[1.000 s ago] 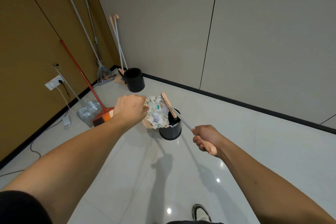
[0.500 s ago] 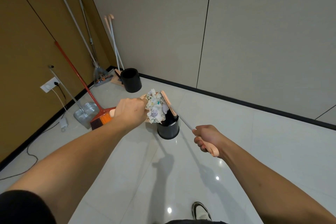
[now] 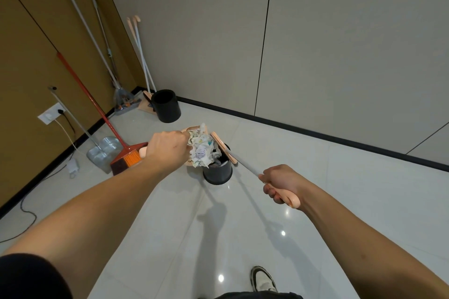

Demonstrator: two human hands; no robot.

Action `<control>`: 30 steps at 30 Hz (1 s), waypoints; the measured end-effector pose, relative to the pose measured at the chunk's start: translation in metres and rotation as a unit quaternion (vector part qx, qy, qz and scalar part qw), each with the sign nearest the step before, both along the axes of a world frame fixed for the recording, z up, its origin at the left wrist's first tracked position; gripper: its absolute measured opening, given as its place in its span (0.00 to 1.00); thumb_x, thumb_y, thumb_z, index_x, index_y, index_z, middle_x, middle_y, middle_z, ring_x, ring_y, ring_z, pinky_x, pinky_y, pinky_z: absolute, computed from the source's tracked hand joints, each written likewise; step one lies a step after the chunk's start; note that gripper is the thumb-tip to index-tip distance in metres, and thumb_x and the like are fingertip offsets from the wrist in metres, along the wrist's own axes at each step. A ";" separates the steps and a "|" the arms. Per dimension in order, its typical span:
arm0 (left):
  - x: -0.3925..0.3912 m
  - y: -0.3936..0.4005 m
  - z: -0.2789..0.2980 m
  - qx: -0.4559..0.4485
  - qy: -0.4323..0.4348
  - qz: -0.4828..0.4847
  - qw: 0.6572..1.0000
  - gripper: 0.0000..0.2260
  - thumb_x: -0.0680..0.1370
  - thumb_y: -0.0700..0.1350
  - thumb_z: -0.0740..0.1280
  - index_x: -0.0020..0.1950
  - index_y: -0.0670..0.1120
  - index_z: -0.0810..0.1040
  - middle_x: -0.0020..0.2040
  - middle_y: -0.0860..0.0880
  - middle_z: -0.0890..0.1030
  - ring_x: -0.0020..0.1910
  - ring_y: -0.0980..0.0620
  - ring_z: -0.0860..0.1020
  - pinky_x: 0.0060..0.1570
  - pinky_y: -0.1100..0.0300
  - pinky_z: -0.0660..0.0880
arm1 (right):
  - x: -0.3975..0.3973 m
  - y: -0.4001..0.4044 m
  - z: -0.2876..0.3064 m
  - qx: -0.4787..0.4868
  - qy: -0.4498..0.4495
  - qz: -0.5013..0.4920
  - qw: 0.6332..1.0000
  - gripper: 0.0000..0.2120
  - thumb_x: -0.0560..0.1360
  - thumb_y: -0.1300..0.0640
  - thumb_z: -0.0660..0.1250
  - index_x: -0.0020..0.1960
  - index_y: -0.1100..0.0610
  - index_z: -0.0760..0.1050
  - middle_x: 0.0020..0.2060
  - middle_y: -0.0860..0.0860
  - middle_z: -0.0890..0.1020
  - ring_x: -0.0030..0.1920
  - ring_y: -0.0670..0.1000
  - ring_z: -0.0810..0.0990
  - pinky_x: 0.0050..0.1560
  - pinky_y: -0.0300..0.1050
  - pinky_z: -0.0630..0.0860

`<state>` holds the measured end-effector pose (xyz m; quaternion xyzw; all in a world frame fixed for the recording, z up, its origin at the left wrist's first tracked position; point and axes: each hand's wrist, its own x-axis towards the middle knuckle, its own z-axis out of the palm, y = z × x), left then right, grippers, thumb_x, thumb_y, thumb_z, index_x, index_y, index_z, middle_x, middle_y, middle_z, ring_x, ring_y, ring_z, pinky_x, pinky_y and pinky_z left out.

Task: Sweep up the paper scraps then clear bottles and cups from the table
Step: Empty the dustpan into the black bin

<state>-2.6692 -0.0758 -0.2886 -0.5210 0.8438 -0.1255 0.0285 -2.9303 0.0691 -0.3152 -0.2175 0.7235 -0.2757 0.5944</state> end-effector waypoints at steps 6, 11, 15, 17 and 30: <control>0.001 -0.006 -0.001 0.005 0.015 0.016 1.000 0.07 0.77 0.55 0.64 0.48 0.53 0.77 0.35 0.53 0.76 0.32 0.52 0.75 0.34 0.58 0.78 | -0.001 -0.001 -0.002 0.000 0.006 0.001 1.000 0.06 0.79 0.60 0.62 0.52 0.60 0.76 0.30 0.55 0.72 0.23 0.50 0.66 0.22 0.37 0.64; 0.003 -0.008 -0.002 -0.009 0.021 0.019 1.000 0.08 0.77 0.56 0.65 0.47 0.53 0.77 0.34 0.53 0.75 0.30 0.53 0.74 0.32 0.59 0.77 | 0.000 -0.001 0.006 0.008 0.009 0.006 1.000 0.06 0.79 0.60 0.62 0.52 0.60 0.76 0.30 0.55 0.72 0.24 0.50 0.66 0.21 0.37 0.64; 0.007 -0.006 -0.003 -0.013 0.018 0.021 1.000 0.08 0.77 0.56 0.64 0.46 0.53 0.77 0.33 0.53 0.75 0.29 0.53 0.73 0.31 0.60 0.75 | 0.007 0.000 0.008 0.008 0.024 0.002 1.000 0.06 0.80 0.60 0.61 0.52 0.61 0.75 0.31 0.56 0.72 0.26 0.51 0.65 0.22 0.37 0.64; 0.009 -0.006 -0.004 -0.012 0.018 0.022 1.000 0.08 0.77 0.56 0.64 0.47 0.53 0.77 0.34 0.53 0.76 0.30 0.52 0.74 0.31 0.60 0.76 | 0.010 0.001 0.008 0.005 0.031 0.001 1.000 0.06 0.80 0.60 0.61 0.52 0.61 0.75 0.31 0.56 0.72 0.26 0.51 0.65 0.22 0.37 0.64; 0.009 -0.001 -0.001 0.005 0.013 0.035 0.999 0.09 0.77 0.56 0.64 0.50 0.53 0.77 0.37 0.53 0.77 0.31 0.53 0.75 0.32 0.60 0.76 | 0.014 -0.002 0.011 -0.042 -0.057 -0.043 0.997 0.05 0.79 0.58 0.63 0.52 0.57 0.76 0.30 0.53 0.72 0.23 0.48 0.65 0.22 0.38 0.63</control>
